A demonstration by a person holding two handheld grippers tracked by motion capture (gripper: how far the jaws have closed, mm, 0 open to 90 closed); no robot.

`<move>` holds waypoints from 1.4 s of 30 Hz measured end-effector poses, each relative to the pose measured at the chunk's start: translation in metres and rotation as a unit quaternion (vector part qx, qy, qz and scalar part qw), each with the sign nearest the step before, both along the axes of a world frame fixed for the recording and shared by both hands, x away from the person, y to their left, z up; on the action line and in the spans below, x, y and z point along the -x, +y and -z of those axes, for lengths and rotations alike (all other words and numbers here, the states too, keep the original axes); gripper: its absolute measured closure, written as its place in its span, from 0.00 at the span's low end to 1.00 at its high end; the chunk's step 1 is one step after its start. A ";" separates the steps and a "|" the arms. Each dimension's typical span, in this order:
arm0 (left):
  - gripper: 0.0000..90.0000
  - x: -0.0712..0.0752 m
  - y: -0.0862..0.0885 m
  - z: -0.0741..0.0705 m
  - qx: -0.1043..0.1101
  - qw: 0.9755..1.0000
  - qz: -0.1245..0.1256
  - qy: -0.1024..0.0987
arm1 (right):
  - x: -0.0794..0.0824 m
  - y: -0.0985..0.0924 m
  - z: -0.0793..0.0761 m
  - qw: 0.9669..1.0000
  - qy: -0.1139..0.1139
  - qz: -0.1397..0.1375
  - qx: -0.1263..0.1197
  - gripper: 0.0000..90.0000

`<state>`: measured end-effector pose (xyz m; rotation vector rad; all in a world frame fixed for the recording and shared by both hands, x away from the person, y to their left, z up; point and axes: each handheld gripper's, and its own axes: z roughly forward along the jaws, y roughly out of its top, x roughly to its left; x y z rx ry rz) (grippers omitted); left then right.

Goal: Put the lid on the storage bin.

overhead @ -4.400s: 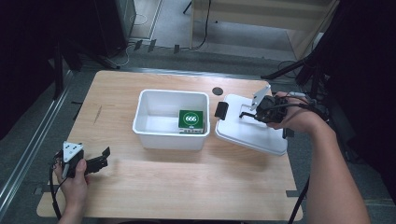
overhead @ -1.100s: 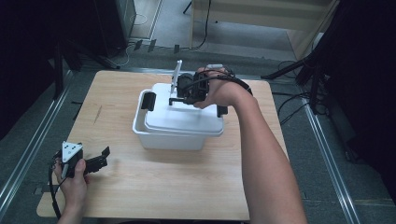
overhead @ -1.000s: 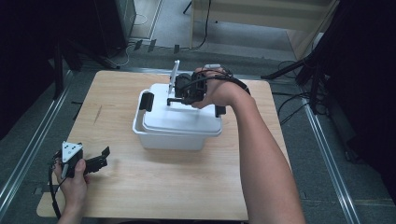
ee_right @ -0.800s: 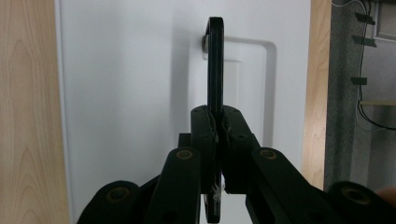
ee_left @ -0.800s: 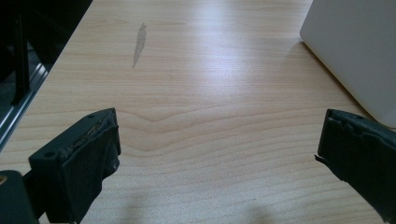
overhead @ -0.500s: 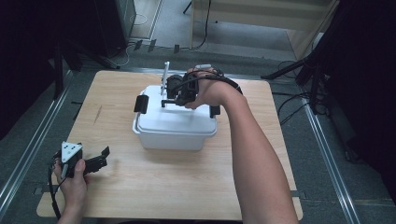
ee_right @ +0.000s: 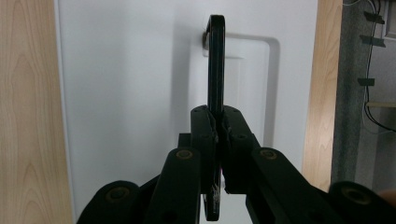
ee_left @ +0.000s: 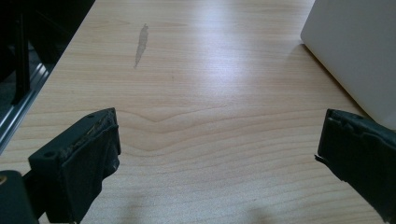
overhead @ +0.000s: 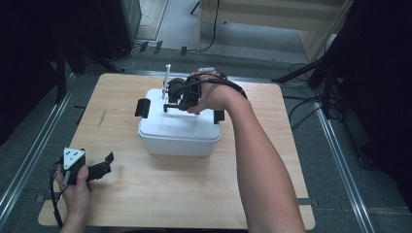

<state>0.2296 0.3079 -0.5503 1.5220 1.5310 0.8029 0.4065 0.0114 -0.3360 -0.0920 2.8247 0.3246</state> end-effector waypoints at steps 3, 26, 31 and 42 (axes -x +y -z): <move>0.00 0.000 0.000 0.000 0.000 1.000 0.001 0.000 | -0.001 0.000 0.000 1.000 0.000 -0.004 -0.001 0.96; 0.00 0.000 0.001 0.000 0.001 1.000 0.001 -0.001 | 0.000 0.010 0.003 1.000 0.003 0.003 0.004 0.96; 0.00 0.000 0.001 0.000 0.001 1.000 0.001 -0.001 | 0.000 0.007 0.004 1.000 0.004 -0.002 -0.003 0.89; 0.00 0.000 0.000 0.000 -0.002 1.000 0.002 0.001 | 0.008 -0.016 -0.002 1.000 -0.011 0.022 -0.018 0.13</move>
